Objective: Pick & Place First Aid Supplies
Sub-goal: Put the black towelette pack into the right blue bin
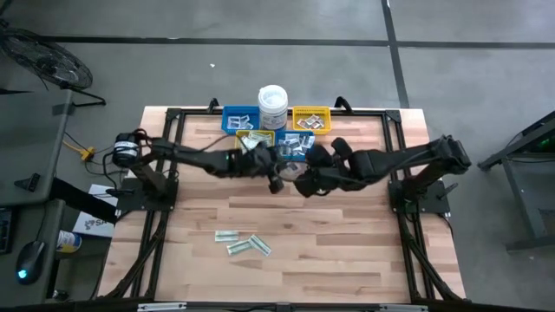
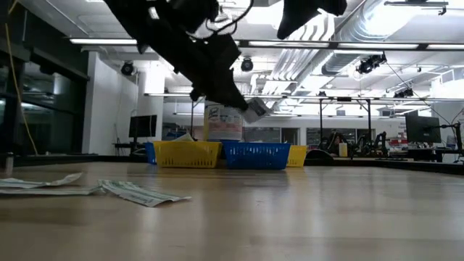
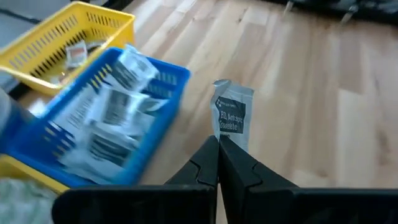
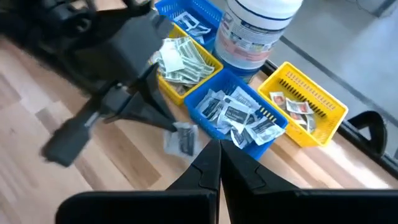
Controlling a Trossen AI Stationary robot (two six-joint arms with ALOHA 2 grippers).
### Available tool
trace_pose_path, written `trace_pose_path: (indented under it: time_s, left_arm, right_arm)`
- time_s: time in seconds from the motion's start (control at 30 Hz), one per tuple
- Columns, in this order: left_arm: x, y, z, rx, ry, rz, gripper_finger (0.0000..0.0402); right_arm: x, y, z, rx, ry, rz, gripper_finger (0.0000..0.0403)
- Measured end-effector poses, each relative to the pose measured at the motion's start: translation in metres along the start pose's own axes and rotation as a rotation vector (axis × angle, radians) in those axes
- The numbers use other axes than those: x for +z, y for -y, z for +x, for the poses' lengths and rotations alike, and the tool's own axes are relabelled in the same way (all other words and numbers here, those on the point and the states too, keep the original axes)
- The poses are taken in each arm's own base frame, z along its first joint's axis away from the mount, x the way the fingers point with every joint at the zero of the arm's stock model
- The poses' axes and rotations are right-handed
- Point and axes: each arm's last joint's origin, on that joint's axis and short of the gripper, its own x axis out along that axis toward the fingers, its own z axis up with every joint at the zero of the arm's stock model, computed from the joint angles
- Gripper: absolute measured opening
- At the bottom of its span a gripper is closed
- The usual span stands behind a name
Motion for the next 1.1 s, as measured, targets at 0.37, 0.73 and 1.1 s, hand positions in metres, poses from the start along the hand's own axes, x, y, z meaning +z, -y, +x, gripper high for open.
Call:
trace_pose_path:
  time_s: [0.37,0.73,1.1]
  left_arm:
    - [0.017,-0.069,0.011,0.006,0.053,0.242,0.0000]
    - [0.059,-0.105,0.025,-0.045,0.065,0.239,0.0000]
    - [0.070,-0.108,0.060,-0.083,-0.142,0.248,0.0000]
  right_arm:
    - [0.020,0.014,0.019,-0.027,0.035,0.115,0.0000]
    - [0.026,0.023,0.027,-0.055,0.037,0.147,0.0000]
    - [0.028,0.024,0.024,-0.055,0.064,0.199,0.0000]
